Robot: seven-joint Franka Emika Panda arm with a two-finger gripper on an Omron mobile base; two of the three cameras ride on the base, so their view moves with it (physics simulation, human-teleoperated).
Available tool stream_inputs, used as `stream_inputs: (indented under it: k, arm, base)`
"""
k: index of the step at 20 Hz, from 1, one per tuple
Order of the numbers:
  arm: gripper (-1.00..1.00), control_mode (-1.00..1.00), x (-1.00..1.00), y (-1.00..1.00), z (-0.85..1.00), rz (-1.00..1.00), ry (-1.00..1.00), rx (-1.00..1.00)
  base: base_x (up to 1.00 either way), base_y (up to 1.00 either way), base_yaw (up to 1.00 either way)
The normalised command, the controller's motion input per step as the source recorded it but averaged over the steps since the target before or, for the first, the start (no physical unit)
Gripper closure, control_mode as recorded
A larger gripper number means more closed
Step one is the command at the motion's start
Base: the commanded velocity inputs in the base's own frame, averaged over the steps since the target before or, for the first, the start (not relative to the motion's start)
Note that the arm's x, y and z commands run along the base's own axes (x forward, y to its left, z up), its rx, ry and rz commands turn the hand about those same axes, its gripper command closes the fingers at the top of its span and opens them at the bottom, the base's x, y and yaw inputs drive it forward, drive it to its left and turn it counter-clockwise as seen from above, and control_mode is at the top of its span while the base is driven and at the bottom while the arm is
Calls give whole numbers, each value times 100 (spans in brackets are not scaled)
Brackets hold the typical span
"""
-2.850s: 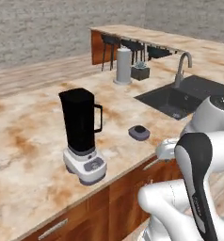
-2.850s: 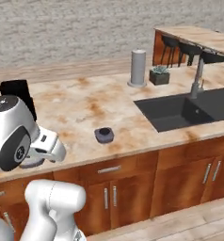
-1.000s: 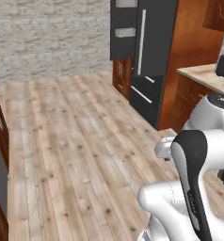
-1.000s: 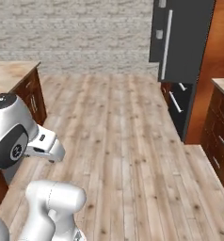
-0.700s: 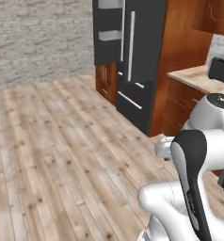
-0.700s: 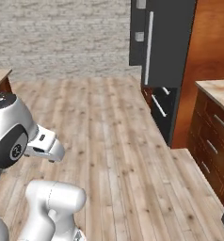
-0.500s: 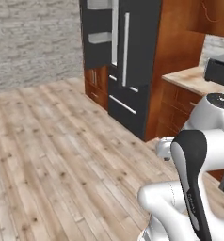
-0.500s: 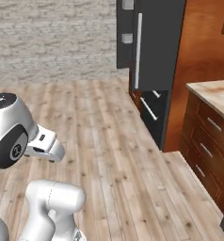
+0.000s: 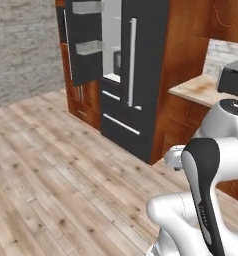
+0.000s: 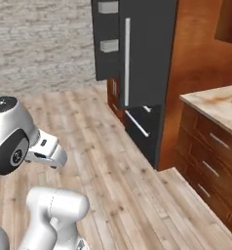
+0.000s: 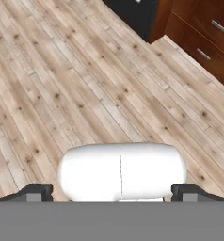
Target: Grab the lime and lemon from the fridge, place them in the blender, close the lid, and turn on the blender to create a marinade.
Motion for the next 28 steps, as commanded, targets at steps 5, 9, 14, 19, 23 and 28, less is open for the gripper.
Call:
stream_inputs:
  k: [5,9,14,19,23,28]
  arm:
    - [-100,100,0,0,0,0,0,0]
    - [-100,100,0,0,0,0,0,0]
    - [-100,100,0,0,0,0,0,0]
    - [-100,100,0,0,0,0,0,0]
    - [-100,100,0,0,0,0,0,0]
    - [-100,100,0,0,0,0,0,0]
  base:
    - [100,74,-38]
    - [97,72,-39]
    - [98,83,-38]
    - [93,74,-39]
    - [89,76,-38]
    - [90,70,-33]
